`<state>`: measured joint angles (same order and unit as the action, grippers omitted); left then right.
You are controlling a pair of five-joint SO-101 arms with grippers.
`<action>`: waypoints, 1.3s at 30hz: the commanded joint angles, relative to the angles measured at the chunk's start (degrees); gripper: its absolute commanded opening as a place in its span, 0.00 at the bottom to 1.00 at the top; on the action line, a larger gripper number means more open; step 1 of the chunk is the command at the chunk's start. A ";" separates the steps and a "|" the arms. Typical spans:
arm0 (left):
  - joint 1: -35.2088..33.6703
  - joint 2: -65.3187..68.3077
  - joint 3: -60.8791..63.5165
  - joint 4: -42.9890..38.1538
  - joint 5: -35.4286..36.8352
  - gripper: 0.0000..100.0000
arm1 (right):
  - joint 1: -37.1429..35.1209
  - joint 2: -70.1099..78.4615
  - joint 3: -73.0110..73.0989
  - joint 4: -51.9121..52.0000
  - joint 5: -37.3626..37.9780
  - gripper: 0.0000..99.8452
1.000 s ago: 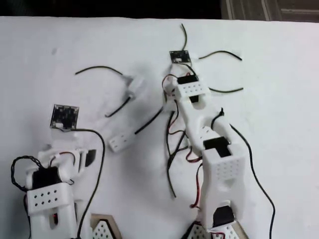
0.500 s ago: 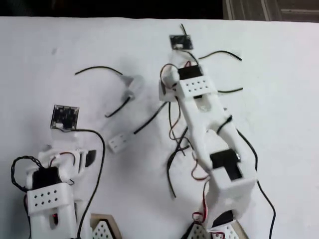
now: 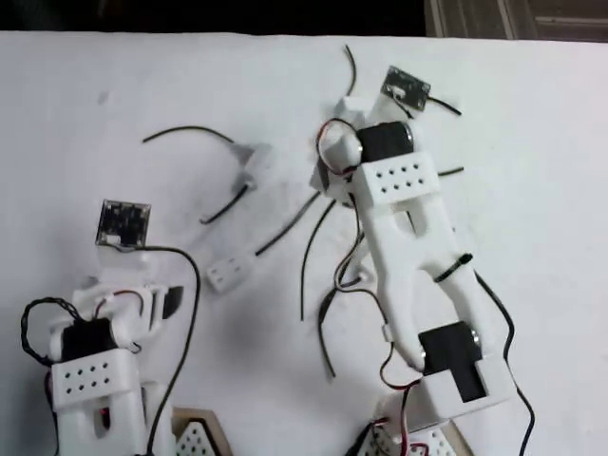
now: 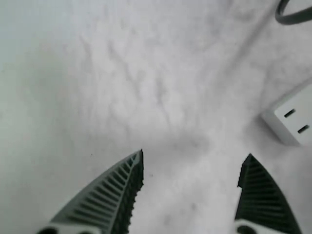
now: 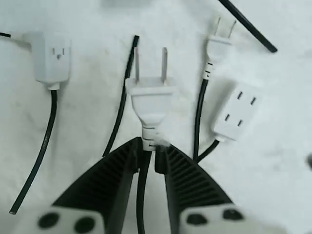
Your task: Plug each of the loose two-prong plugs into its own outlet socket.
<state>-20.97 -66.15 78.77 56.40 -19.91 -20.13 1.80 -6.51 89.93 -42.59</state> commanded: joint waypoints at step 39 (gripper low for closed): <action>-0.92 -1.36 -0.18 0.00 -0.09 0.31 | -7.78 -3.12 7.82 7.78 25.23 0.34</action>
<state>-20.97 -66.15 78.77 56.40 -19.91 -31.47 1.63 2.11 96.97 -32.92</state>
